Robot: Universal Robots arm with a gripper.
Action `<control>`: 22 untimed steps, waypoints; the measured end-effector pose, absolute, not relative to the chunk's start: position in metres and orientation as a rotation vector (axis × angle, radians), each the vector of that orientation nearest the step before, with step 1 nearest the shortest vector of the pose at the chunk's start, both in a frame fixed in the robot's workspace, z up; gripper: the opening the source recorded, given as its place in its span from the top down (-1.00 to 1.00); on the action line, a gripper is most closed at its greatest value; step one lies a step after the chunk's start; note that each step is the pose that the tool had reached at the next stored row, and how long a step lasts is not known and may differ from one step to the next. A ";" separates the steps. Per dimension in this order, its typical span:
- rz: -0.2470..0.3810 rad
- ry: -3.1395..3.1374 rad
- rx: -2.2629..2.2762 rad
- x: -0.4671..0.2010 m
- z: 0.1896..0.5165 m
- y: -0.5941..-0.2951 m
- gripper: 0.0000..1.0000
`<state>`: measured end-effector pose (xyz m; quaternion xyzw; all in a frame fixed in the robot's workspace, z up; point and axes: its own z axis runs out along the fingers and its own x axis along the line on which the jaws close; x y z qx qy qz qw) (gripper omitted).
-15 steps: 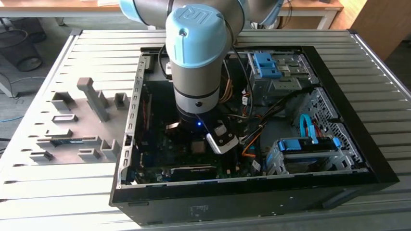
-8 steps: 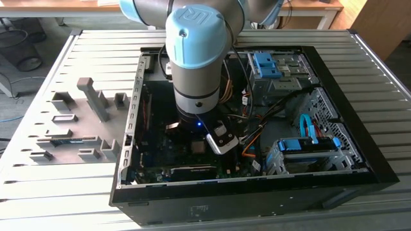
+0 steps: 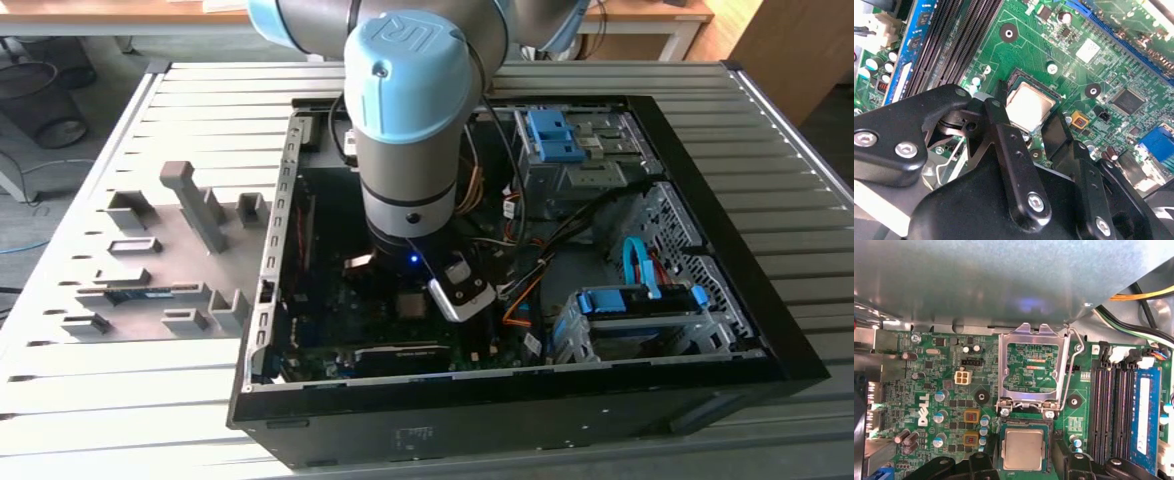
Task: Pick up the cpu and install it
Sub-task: 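Place the cpu into insertion slot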
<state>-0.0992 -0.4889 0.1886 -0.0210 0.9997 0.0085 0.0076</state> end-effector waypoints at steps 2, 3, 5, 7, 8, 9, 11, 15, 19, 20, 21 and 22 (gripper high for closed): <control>0.027 3.126 -0.066 -0.099 0.189 -0.490 -0.09; 0.027 3.126 -0.066 -0.099 0.189 -0.490 -0.09; 0.026 3.126 -0.066 -0.098 0.189 -0.491 -0.09; 0.027 3.126 -0.066 -0.096 0.189 -0.491 -0.09; 0.027 3.127 -0.066 -0.095 0.188 -0.491 -0.09; 0.027 3.127 -0.065 -0.095 0.188 -0.491 -0.09; 0.027 3.127 -0.065 -0.095 0.188 -0.491 -0.09; 0.027 3.127 -0.066 -0.095 0.191 -0.491 -0.09; 0.027 3.127 -0.066 -0.095 0.191 -0.491 -0.09; 0.027 3.127 -0.066 -0.095 0.191 -0.491 -0.09; 0.027 3.127 -0.066 -0.095 0.191 -0.491 -0.09; 0.026 3.127 -0.066 -0.095 0.191 -0.491 -0.09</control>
